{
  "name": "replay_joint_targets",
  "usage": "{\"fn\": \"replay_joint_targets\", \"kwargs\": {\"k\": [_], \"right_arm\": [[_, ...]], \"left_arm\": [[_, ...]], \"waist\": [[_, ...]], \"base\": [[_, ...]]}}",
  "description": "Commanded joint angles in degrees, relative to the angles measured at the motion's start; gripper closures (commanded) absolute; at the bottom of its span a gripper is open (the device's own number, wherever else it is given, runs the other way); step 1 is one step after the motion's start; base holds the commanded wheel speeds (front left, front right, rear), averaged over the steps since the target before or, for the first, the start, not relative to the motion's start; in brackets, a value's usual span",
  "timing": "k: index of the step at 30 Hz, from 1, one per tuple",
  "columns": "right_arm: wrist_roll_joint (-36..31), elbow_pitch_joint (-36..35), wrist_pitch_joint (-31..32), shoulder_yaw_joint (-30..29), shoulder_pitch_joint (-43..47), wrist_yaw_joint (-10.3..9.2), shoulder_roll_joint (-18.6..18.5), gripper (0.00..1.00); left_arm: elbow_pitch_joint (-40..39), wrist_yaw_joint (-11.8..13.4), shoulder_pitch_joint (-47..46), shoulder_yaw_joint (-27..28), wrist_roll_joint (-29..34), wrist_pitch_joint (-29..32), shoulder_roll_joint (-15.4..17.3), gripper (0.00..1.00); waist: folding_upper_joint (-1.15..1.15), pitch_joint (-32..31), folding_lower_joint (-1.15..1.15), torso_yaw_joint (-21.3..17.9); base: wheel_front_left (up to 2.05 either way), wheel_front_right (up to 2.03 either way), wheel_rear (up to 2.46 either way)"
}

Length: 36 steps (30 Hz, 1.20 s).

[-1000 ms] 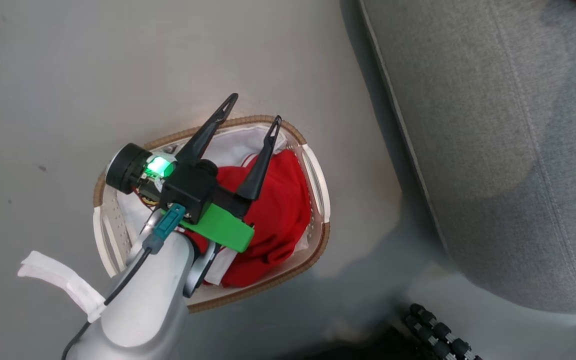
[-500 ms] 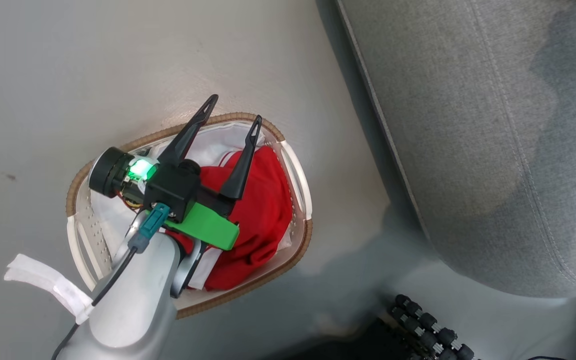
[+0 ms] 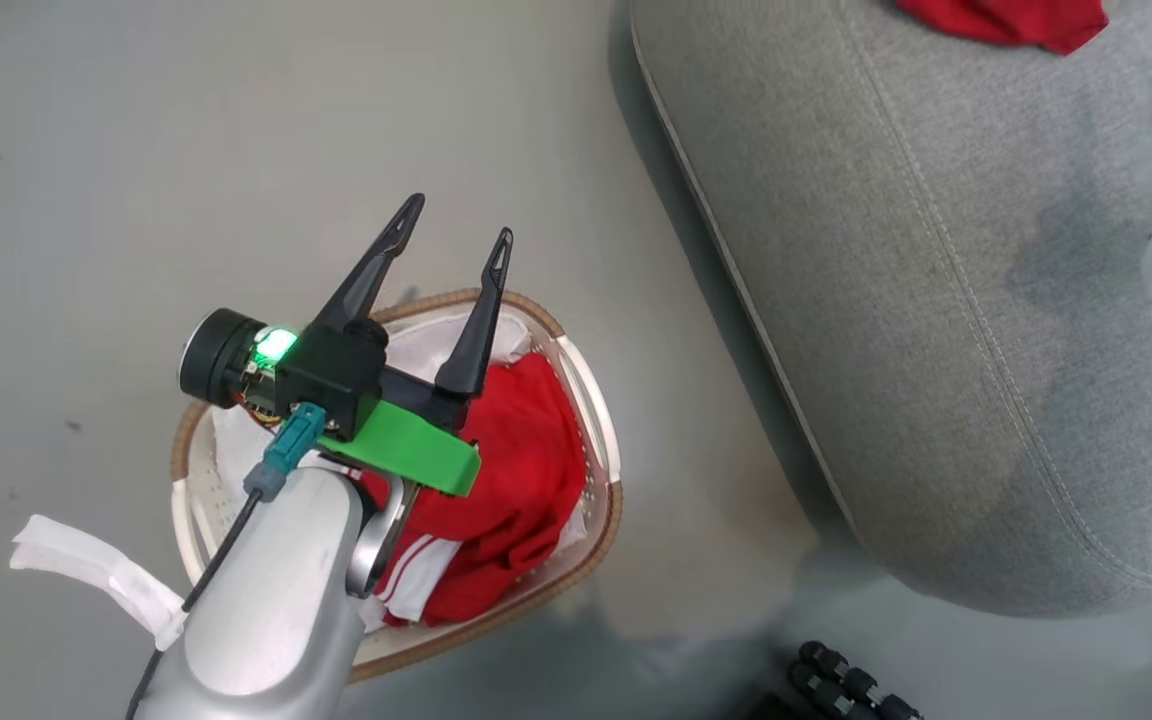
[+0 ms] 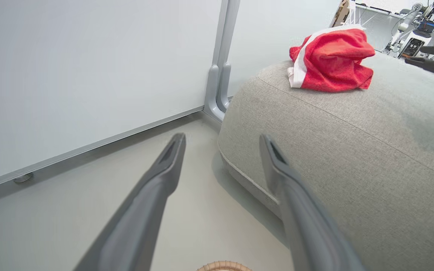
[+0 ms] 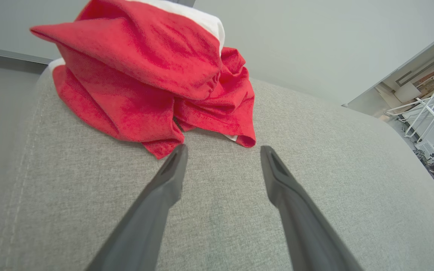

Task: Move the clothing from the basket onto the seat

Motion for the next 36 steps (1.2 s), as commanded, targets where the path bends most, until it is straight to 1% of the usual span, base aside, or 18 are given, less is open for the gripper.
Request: {"fn": "replay_joint_targets", "kwargs": {"k": [1, 8, 12, 17, 21, 27, 32, 36], "right_arm": [[0.54, -0.71, -0.13, -0.05, 1.00, -0.08, -0.56, 0.00], [2.55, -3.54, -0.13, 1.02, 1.45, -0.08, -1.09, 0.00], [4.71, -5.14, -0.13, 2.20, 2.15, -0.08, -0.16, 0.00], [7.16, -6.54, -0.14, 4.63, 3.07, -0.08, 1.71, 0.00], [8.92, -7.73, -0.14, 6.15, 5.09, -0.08, 4.36, 0.00], [10.59, -10.92, -0.14, 5.33, 10.50, -0.08, 9.78, 0.00], [9.40, -14.38, -0.14, 2.57, 17.22, -0.07, 14.68, 0.00], [8.05, -17.20, -0.14, 1.04, 23.21, -0.08, 16.96, 0.00]], "left_arm": [[0.10, 0.13, 0.47, 0.58, -0.76, 0.03, -0.64, 0.00], [1.50, 0.13, 1.17, 2.68, -2.85, 0.04, -3.22, 0.00], [2.66, 0.13, 2.32, 3.78, -4.58, 0.03, -4.11, 0.00], [3.71, 0.16, 4.08, 6.71, -5.28, 0.04, -4.43, 0.00], [3.73, 0.51, 6.22, 8.36, -6.46, 0.04, -4.49, 0.00], [2.97, 1.66, 11.22, 13.44, -7.76, 0.04, -4.48, 0.00], [1.92, 2.11, 15.83, 16.83, -7.24, 0.04, -4.46, 0.00], [0.98, 2.27, 19.18, 17.86, -7.27, 0.04, -4.47, 0.00]], "waist": [[0.00, -4.05, 0.00, 2.09], [0.00, -11.04, 0.00, 7.49], [0.00, -15.11, 0.00, 11.25], [0.00, -18.09, 0.00, 15.17], [0.00, -20.11, 0.00, 17.82], [0.00, -22.10, 0.00, 20.53], [0.00, -24.23, 0.00, 22.28], [0.00, -25.90, 0.00, 22.95]], "base": [[0.00, 0.00, 0.00], [0.00, 0.00, 0.00], [0.00, 0.00, 0.00], [0.00, 0.00, 0.00], [0.00, 0.00, 0.00], [0.00, 0.00, 0.00], [0.00, 0.00, 0.00], [0.00, 0.00, 0.00]]}}
